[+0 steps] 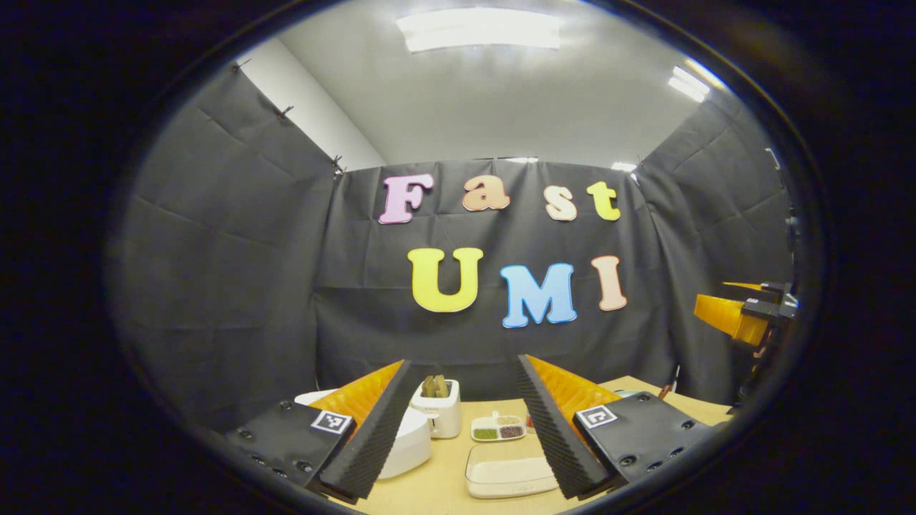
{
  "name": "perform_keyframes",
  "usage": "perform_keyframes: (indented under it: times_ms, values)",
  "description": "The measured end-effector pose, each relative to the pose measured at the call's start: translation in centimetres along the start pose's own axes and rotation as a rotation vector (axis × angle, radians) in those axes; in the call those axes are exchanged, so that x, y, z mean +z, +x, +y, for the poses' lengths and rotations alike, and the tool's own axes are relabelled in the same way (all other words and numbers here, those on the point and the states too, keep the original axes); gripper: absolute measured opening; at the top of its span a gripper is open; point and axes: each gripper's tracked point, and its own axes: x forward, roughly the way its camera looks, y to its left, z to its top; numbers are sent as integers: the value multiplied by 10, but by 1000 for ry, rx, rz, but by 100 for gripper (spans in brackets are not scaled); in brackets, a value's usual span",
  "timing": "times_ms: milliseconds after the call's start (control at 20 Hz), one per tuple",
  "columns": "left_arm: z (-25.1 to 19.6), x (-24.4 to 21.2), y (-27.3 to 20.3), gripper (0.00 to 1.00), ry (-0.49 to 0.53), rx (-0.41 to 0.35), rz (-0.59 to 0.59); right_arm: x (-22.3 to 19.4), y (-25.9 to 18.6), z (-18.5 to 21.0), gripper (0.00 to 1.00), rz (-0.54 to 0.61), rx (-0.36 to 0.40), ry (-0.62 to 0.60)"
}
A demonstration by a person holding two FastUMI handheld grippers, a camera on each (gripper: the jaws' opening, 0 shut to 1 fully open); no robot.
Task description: Close the left gripper, press the button to open the rice cooker; take a wooden spoon from the chopstick holder with the right hand, scoop a spoonful of rice and pour it into the rice cooker, then put the wooden spoon back into the chopstick holder.
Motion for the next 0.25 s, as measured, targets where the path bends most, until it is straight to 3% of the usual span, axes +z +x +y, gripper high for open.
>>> perform_keyframes:
  times_ms: [100,150,250]
  values:
    - [1,0,-4,98,-3,-2,0,0,-4,3,95,-1,8,4]
    - [0,-2,-6,92,-7,-4,3,-2,-5,3,99,5,5,2]
    - [-2,-5,-9,92,-17,-9,14,-5,-9,2,99,17,0,7]
